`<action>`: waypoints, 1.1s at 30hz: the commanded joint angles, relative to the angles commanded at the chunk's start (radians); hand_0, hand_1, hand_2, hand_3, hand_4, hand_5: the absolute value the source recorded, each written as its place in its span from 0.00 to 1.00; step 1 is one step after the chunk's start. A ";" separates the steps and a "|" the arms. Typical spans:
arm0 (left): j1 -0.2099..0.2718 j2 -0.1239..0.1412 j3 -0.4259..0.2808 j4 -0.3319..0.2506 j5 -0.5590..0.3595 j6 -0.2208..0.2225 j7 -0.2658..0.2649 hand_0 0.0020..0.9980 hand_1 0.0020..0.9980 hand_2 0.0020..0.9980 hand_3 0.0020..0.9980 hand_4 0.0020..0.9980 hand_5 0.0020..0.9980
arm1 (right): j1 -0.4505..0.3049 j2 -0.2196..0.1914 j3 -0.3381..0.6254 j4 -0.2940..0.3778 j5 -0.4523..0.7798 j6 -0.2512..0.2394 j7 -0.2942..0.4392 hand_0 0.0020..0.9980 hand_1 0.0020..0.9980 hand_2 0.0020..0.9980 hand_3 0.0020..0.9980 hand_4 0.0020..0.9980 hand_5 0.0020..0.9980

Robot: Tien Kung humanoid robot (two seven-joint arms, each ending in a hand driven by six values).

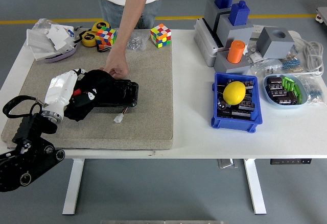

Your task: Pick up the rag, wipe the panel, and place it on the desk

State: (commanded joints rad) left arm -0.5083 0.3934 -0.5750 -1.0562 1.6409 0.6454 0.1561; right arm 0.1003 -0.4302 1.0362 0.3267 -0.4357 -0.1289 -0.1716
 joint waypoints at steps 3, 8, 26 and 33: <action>-0.016 -0.011 0.021 -0.004 0.001 0.000 0.002 0.18 0.09 0.35 0.58 0.54 0.10 | 0.003 -0.002 -0.003 0.000 0.001 0.000 0.000 0.75 0.67 0.70 0.63 1.00 0.59; -0.051 -0.025 0.061 -0.012 0.007 0.000 0.009 0.18 0.09 0.35 0.58 0.54 0.10 | 0.006 -0.004 -0.009 -0.001 0.003 0.002 -0.002 0.75 0.67 0.70 0.63 1.00 0.59; -0.091 -0.031 0.144 -0.044 0.017 0.000 0.024 0.17 0.09 0.35 0.58 0.54 0.10 | 0.007 -0.008 -0.013 0.002 0.002 0.004 -0.003 0.75 0.67 0.70 0.63 1.00 0.59; -0.090 -0.029 0.137 -0.035 0.010 0.000 0.023 0.17 0.09 0.35 0.58 0.54 0.10 | 0.006 -0.007 -0.013 0.002 -0.001 0.003 -0.004 0.75 0.67 0.70 0.63 1.00 0.59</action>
State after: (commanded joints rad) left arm -0.5982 0.3645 -0.4377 -1.0915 1.6512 0.6454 0.1787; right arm 0.1066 -0.4376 1.0235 0.3284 -0.4368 -0.1256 -0.1754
